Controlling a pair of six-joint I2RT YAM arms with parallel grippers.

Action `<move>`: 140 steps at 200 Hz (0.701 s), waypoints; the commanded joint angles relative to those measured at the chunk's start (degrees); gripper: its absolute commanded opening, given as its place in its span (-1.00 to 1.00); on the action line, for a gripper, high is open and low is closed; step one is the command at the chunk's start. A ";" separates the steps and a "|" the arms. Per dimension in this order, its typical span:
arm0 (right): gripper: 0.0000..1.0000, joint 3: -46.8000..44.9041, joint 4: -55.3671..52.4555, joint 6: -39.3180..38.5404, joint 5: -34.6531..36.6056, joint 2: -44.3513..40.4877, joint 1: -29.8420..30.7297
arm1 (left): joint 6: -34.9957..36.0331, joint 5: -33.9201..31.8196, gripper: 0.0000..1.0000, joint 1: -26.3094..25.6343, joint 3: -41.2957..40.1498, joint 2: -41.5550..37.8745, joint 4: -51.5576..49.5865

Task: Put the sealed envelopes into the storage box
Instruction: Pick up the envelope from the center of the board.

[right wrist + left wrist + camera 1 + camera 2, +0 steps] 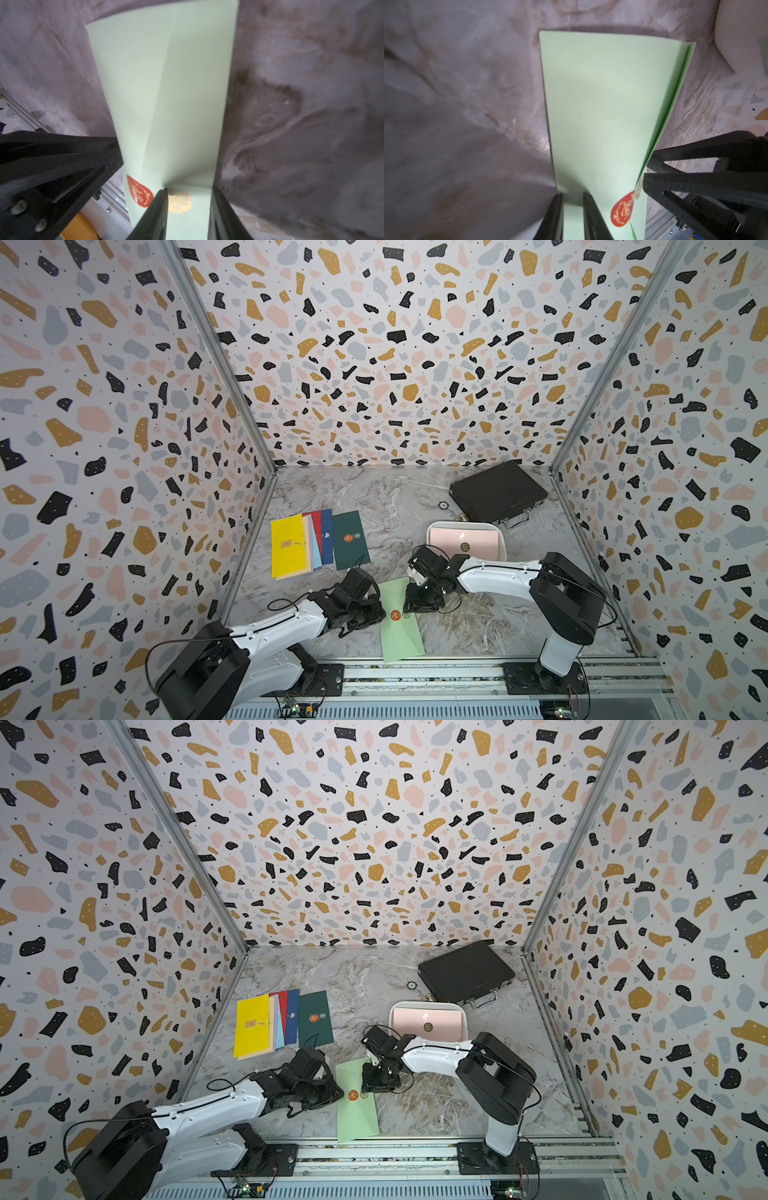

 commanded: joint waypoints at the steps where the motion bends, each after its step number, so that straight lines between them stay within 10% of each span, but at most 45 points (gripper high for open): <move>1: -0.21 -0.79 9.31 2.43 -5.54 -4.26 0.22 | 1.18 -1.95 -0.55 -0.36 -1.29 1.34 -3.87; 140: -0.20 -9.55 25.56 8.53 -10.19 -10.28 -0.93 | 1.10 -1.95 -0.55 -0.44 -1.33 1.41 -3.59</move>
